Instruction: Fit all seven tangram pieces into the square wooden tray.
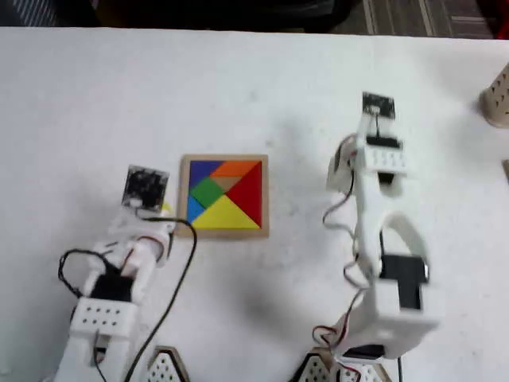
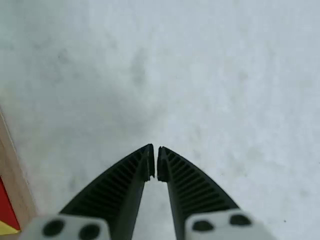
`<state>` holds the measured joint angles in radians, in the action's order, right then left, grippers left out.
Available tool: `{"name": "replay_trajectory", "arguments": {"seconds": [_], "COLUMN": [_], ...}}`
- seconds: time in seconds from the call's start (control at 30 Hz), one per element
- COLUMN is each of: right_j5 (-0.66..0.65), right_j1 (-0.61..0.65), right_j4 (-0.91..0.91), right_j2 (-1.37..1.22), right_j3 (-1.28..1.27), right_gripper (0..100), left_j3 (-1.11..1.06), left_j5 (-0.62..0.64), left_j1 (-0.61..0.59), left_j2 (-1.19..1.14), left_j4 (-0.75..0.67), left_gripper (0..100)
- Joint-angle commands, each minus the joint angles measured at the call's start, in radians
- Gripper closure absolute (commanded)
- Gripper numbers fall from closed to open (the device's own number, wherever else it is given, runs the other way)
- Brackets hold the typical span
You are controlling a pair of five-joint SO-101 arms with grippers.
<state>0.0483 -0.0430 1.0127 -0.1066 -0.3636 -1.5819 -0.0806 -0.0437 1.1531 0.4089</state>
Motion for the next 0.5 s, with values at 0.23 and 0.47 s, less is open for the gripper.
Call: {"name": "replay_trajectory", "arguments": {"seconds": [0.23,0.47], "right_j5": [-0.044,-0.400], "right_j1": [-0.012,-0.013], "right_j4": [-0.096,-0.093], "right_j2": [0.559,0.949], "right_j3": [-0.529,-0.868], "right_gripper": [98.1,98.1], "left_j3": [-0.110,-0.118], "left_j5": [-0.014,-0.015], "left_j1": [-0.038,-0.036], "left_j2": [0.263,0.398], "left_j4": [0.135,0.388], "left_gripper": [98,98]}}
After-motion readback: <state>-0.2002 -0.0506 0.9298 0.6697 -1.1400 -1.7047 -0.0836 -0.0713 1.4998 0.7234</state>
